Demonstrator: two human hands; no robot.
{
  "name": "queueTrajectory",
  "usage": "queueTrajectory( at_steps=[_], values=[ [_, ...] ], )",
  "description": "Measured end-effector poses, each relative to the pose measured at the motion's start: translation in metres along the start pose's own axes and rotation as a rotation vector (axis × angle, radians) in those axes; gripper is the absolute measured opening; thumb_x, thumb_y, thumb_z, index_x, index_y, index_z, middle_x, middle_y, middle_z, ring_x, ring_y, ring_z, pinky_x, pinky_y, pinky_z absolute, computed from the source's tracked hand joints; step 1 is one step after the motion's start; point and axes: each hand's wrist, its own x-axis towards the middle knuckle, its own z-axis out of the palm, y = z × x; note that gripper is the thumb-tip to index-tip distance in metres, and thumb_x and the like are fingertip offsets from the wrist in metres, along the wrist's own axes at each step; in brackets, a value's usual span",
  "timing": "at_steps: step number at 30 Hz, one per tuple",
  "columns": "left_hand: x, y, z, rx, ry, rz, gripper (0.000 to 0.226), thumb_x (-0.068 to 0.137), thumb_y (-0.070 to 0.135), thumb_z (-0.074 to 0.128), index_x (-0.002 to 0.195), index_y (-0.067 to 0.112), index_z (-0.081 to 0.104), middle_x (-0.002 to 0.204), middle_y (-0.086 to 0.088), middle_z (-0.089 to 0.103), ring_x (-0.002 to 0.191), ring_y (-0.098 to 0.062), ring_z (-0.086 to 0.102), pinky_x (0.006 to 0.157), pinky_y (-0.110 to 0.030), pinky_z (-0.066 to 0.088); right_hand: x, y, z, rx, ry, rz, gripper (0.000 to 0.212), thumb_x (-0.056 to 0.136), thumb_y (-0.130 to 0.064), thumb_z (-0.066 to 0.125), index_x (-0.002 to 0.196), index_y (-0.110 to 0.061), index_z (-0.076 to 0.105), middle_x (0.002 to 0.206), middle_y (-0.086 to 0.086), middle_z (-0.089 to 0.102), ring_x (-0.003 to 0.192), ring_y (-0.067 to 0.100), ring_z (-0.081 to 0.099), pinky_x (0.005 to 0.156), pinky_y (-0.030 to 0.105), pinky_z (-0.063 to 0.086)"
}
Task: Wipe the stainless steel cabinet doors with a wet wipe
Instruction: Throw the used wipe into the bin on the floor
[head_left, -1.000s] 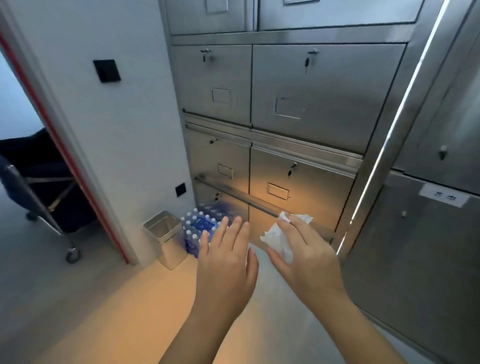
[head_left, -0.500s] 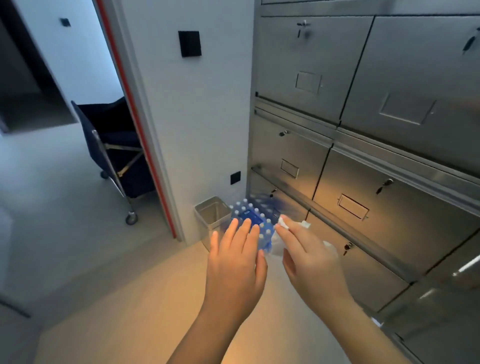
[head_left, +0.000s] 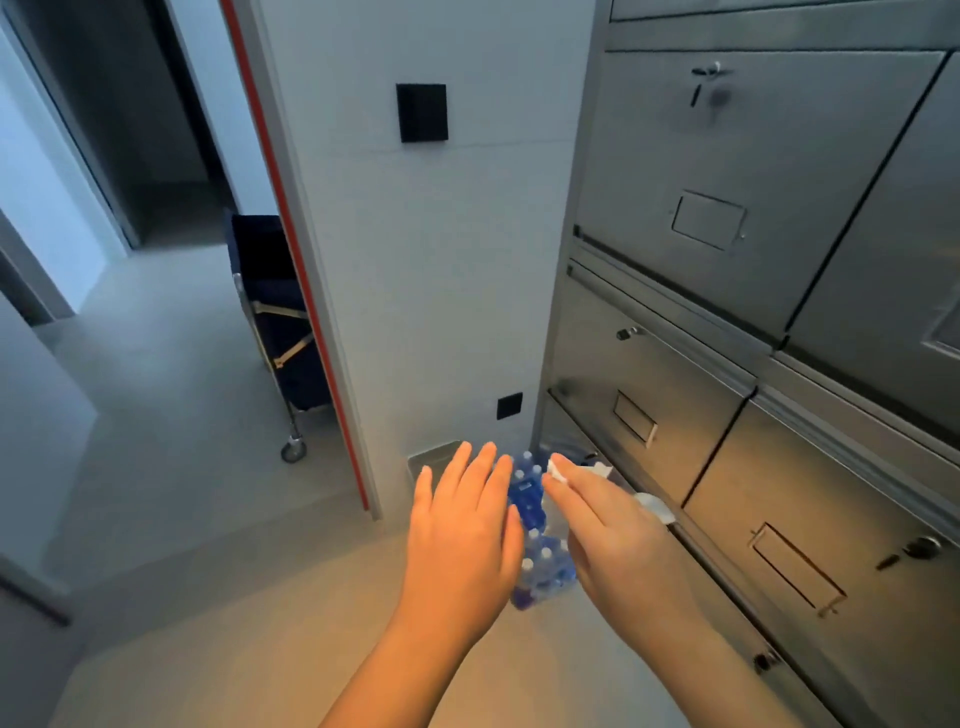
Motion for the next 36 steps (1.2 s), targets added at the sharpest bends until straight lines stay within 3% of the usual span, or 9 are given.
queueTrajectory(
  at_steps=[1, 3, 5, 7, 16, 21, 25, 29, 36],
  values=[
    [0.008, 0.0, 0.006, 0.007, -0.005, -0.018, 0.045, 0.083, 0.028, 0.039, 0.11, 0.009, 0.069, 0.118, -0.007, 0.066, 0.111, -0.027, 0.062, 0.084, -0.055, 0.048, 0.007, 0.011, 0.006, 0.014, 0.002, -0.016, 0.055, 0.104, -0.021, 0.019, 0.106, 0.002, 0.069, 0.1, 0.012, 0.071, 0.082, 0.023, 0.07, 0.066, 0.03, 0.058],
    [0.019, -0.003, 0.018, 0.026, -0.024, -0.038, 0.045, 0.084, 0.028, 0.039, 0.11, 0.009, 0.069, 0.118, -0.007, 0.066, 0.112, -0.027, 0.062, 0.085, -0.056, 0.048, 0.013, 0.028, 0.024, 0.049, 0.012, -0.031, 0.031, 0.094, -0.008, 0.041, 0.114, -0.001, 0.063, 0.108, 0.015, 0.069, 0.087, 0.026, 0.07, 0.066, 0.035, 0.059],
    [0.028, -0.01, 0.028, 0.04, -0.051, -0.054, 0.045, 0.084, 0.029, 0.038, 0.111, 0.009, 0.069, 0.119, -0.007, 0.066, 0.113, -0.027, 0.061, 0.086, -0.056, 0.048, 0.018, 0.038, 0.044, 0.138, -0.009, -0.014, 0.057, 0.071, 0.004, 0.072, 0.122, -0.006, 0.05, 0.113, 0.015, 0.067, 0.092, 0.028, 0.069, 0.068, 0.039, 0.059],
    [0.041, -0.02, 0.038, 0.058, -0.069, -0.075, 0.046, 0.083, 0.029, 0.038, 0.111, 0.009, 0.069, 0.119, -0.007, 0.065, 0.113, -0.027, 0.061, 0.086, -0.055, 0.048, 0.025, 0.05, 0.061, 0.192, -0.05, -0.013, 0.078, 0.056, 0.007, 0.085, 0.123, -0.007, 0.046, 0.114, 0.014, 0.066, 0.094, 0.027, 0.068, 0.071, 0.038, 0.059],
    [0.112, -0.092, 0.091, 0.084, -0.108, -0.101, 0.046, 0.083, 0.029, 0.038, 0.112, 0.009, 0.068, 0.12, -0.007, 0.064, 0.115, -0.028, 0.06, 0.086, -0.054, 0.048, 0.093, 0.085, 0.146, 0.127, -0.017, -0.012, 0.039, 0.074, -0.003, 0.054, 0.111, 0.0, 0.066, 0.114, 0.012, 0.067, 0.092, 0.024, 0.069, 0.068, 0.032, 0.058],
    [0.16, -0.151, 0.109, 0.096, -0.106, -0.129, 0.046, 0.084, 0.028, 0.037, 0.113, 0.009, 0.067, 0.121, -0.007, 0.064, 0.116, -0.029, 0.059, 0.087, -0.054, 0.048, 0.154, 0.09, 0.203, 0.098, -0.064, -0.001, 0.041, 0.075, -0.002, 0.043, 0.109, -0.002, 0.067, 0.116, 0.01, 0.066, 0.091, 0.023, 0.068, 0.063, 0.031, 0.057],
    [0.196, -0.2, 0.122, 0.107, -0.064, -0.145, 0.046, 0.083, 0.028, 0.037, 0.114, 0.008, 0.066, 0.122, -0.008, 0.063, 0.116, -0.029, 0.058, 0.087, -0.054, 0.048, 0.198, 0.092, 0.245, 0.114, -0.065, 0.011, 0.042, 0.068, 0.007, 0.064, 0.108, -0.001, 0.068, 0.115, 0.011, 0.067, 0.092, 0.023, 0.068, 0.064, 0.031, 0.058],
    [0.218, -0.231, 0.137, 0.125, -0.059, -0.171, 0.046, 0.083, 0.027, 0.037, 0.114, 0.008, 0.065, 0.122, -0.008, 0.063, 0.117, -0.029, 0.057, 0.088, -0.053, 0.048, 0.227, 0.099, 0.276, 0.086, -0.097, -0.009, 0.039, 0.078, -0.008, 0.044, 0.108, -0.003, 0.068, 0.116, 0.01, 0.066, 0.092, 0.021, 0.068, 0.067, 0.028, 0.054],
    [0.244, -0.255, 0.16, 0.137, -0.069, -0.199, 0.048, 0.082, 0.026, 0.037, 0.114, 0.006, 0.066, 0.122, -0.01, 0.063, 0.116, -0.031, 0.058, 0.087, -0.056, 0.047, 0.25, 0.123, 0.325, 0.141, -0.157, -0.008, 0.043, 0.067, 0.0, 0.059, 0.108, -0.002, 0.067, 0.116, 0.011, 0.066, 0.089, 0.024, 0.069, 0.059, 0.026, 0.051]
  ],
)
